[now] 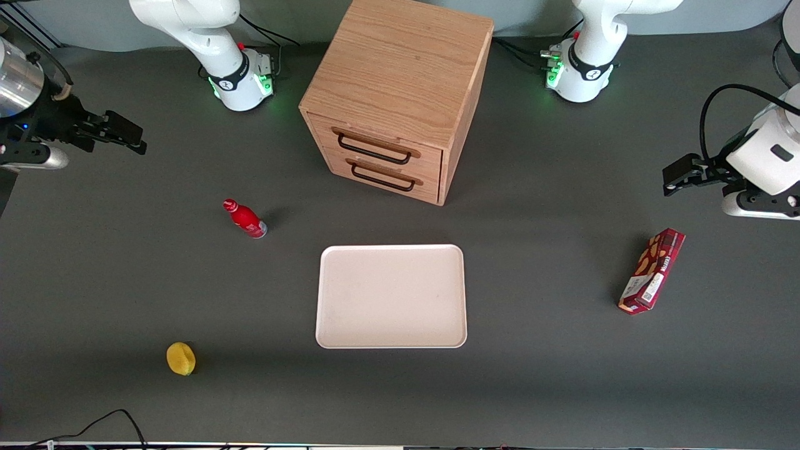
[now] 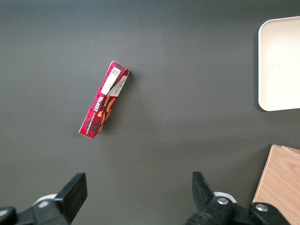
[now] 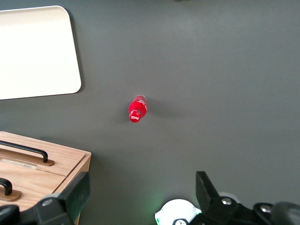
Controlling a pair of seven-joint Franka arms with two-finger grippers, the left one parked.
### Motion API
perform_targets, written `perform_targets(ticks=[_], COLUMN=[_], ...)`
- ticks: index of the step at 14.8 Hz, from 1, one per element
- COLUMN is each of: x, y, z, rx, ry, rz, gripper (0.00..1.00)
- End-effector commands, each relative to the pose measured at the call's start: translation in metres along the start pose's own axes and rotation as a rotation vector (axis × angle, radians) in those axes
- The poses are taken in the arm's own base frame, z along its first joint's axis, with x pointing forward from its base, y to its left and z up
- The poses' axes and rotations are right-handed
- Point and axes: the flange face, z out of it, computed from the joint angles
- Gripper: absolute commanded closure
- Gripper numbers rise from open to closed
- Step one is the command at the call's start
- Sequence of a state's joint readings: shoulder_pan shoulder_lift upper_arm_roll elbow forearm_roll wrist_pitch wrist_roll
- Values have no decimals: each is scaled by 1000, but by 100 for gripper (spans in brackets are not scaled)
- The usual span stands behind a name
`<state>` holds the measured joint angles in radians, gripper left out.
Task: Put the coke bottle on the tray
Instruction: 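Move the open right gripper down toward the red Coca-Cola bottle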
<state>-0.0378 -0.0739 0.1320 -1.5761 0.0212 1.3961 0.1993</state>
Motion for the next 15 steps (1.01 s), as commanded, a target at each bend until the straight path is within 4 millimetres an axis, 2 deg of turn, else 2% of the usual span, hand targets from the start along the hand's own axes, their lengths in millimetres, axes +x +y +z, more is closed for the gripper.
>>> perform_targets(ticks=[1,3,5,6,10,11,14,15], x=[6,7,4,2,-29,-34,-27,-27], y=[3,3,-5,-10,-15,-24,-27,-25], z=[1,1,33,55,188,218,276,289], rx=[13,13,11,8,60,53,59,58], ry=[-28,-39,-97,-86,-19,7,55,63], rz=[0,1,-13,-17,12,-3,-5,-4], gripper=[0,0,0,0,0,0,0,0])
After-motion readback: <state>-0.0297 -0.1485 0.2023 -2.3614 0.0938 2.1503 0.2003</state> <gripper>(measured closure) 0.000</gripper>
